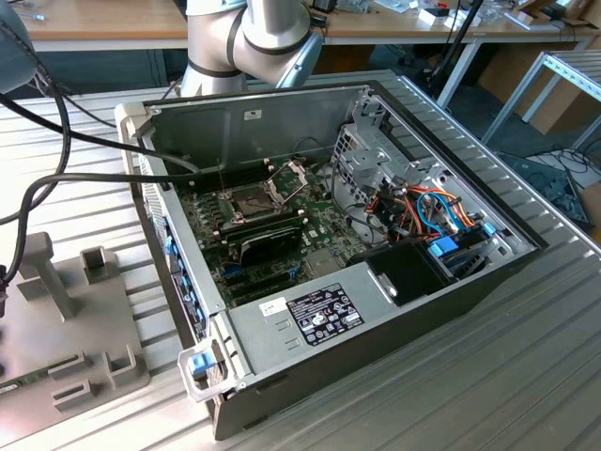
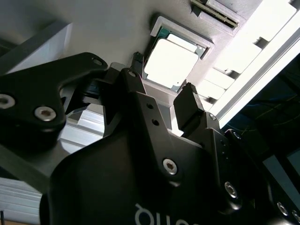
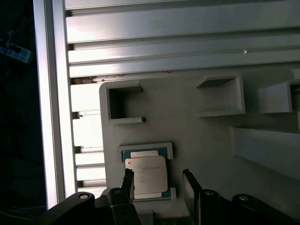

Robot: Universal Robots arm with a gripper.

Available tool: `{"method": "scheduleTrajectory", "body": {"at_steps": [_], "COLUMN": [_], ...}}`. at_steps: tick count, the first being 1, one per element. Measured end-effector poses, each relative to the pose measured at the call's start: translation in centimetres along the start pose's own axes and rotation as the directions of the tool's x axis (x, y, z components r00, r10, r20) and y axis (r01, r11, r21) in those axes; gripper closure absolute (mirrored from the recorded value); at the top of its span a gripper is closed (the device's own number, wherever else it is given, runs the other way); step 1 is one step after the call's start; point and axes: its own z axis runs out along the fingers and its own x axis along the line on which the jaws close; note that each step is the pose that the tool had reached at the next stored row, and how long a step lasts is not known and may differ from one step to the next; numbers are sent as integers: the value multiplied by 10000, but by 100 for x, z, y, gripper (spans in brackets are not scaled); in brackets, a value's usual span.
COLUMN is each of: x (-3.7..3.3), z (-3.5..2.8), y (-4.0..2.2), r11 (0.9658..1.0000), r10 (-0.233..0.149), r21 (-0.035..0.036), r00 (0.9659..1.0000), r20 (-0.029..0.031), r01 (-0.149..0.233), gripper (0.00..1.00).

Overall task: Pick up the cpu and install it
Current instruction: 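Pick up the cpu and move it towards the insertion slot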

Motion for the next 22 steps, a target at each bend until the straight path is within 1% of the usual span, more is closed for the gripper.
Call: {"method": "scheduleTrajectory", "body": {"at_steps": [5, 13, 15, 22], "x": [6, 35, 37, 38], "z": [31, 100, 110, 115], "y": [-1, -6, -7, -7], "r11": [10000, 10000, 10000, 10000], "r10": [1, 0, 0, 0], "r21": [0, -1, 0, 0], "r00": [10000, 10000, 10000, 10000], "r20": [0, 1, 0, 1], "r01": [-1, 0, 0, 0], "gripper": [46, 46, 46, 46]}}
